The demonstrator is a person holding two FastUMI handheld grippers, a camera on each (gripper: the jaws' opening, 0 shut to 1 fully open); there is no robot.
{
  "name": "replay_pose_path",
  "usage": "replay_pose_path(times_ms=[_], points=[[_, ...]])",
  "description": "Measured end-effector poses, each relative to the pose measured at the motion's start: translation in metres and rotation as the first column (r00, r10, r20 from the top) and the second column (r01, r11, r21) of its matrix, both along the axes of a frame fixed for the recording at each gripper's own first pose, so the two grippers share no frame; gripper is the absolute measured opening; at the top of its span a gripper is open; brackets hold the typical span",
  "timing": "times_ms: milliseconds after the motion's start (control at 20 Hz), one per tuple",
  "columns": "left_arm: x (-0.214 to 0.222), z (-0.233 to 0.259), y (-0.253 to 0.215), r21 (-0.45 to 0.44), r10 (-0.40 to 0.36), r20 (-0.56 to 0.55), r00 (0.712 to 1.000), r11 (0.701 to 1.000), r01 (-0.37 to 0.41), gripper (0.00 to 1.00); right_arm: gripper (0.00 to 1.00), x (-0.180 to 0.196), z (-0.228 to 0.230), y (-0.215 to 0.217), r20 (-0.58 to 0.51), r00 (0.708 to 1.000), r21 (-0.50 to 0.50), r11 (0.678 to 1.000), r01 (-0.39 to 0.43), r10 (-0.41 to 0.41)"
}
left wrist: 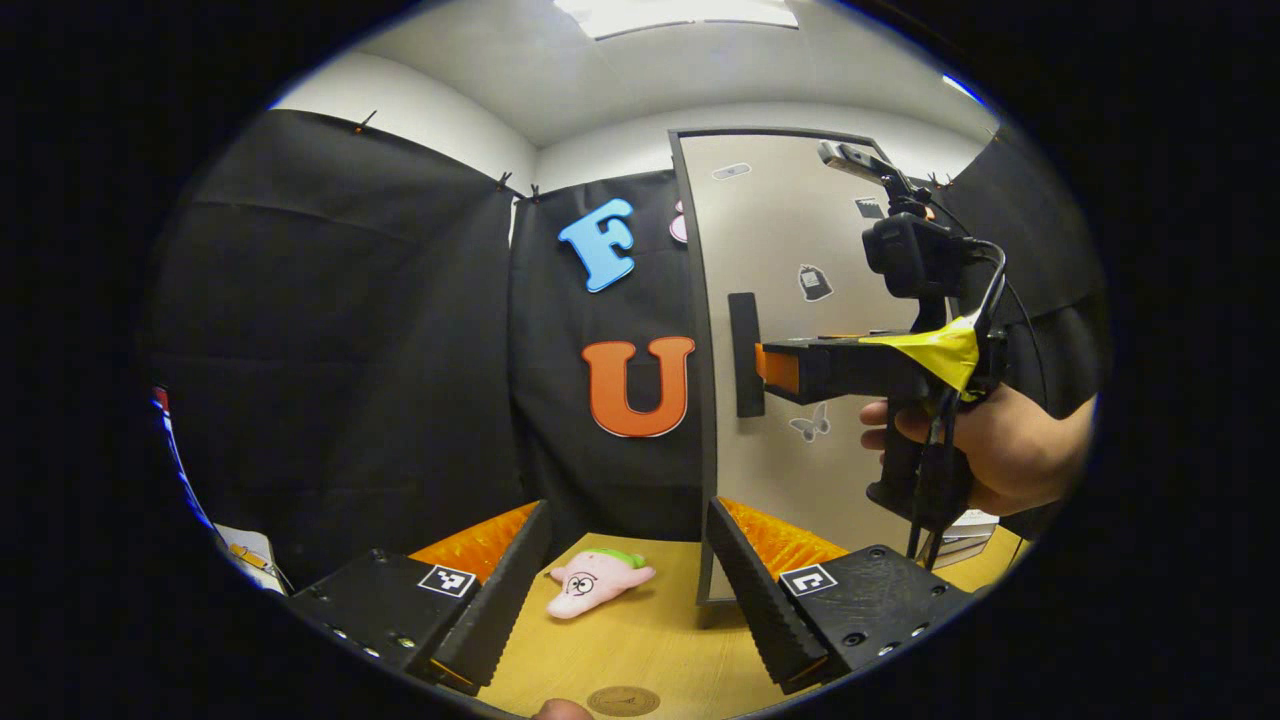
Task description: Open the cabinet door with the right hand, grasp the bottle in the cabinet with the left hand and place it on the coaster, then close the cabinet door with the right hand.
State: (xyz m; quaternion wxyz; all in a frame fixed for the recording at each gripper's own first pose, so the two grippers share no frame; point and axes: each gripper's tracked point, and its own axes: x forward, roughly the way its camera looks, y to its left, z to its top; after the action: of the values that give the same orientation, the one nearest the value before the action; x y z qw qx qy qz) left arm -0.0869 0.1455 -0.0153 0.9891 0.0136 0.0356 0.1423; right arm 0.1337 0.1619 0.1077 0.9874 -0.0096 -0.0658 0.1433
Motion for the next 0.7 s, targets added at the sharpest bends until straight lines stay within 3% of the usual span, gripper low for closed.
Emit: replay_pose_path(times_ms=[200, 400, 450, 500, 550, 700], points=[[-0.020, -0.006, 0.026, -0.009, 0.072, -0.010, 0.997, 0.997, -0.072, 0.94, 0.96, 0.007, -0.004, 0.021, -0.009, 1.000, -0.066, 0.998, 0.018, -0.019], [-0.043, -0.016, 0.038, -0.025, 0.109, -0.025, 0.994, 0.994, -0.110, 0.95, 0.80, 0.015, -0.009, 0.033, -0.074, 0.997, -0.006, 1.000, 0.012, -0.013], [-0.048, -0.017, 0.041, -0.029, 0.113, -0.029, 0.993, 0.993, -0.114, 0.95, 0.67, 0.014, -0.011, 0.039, -0.084, 0.996, -0.010, 1.000, -0.017, 0.016], [-0.052, -0.019, 0.043, -0.033, 0.114, -0.035, 0.993, 0.993, -0.115, 0.94, 0.61, 0.021, -0.012, 0.042, -0.080, 0.997, -0.026, 1.000, -0.015, 0.013], [-0.054, -0.020, 0.045, -0.036, 0.113, -0.041, 0.993, 0.993, -0.114, 0.94, 0.35, 0.015, -0.013, 0.040, -0.087, 0.996, -0.036, 0.999, -0.017, 0.014], [-0.062, -0.019, 0.055, -0.032, 0.114, -0.039, 0.993, 0.993, -0.115, 0.95, 0.31, 0.016, -0.014, 0.041, -0.110, 0.993, -0.045, 0.998, -0.038, 0.033]])
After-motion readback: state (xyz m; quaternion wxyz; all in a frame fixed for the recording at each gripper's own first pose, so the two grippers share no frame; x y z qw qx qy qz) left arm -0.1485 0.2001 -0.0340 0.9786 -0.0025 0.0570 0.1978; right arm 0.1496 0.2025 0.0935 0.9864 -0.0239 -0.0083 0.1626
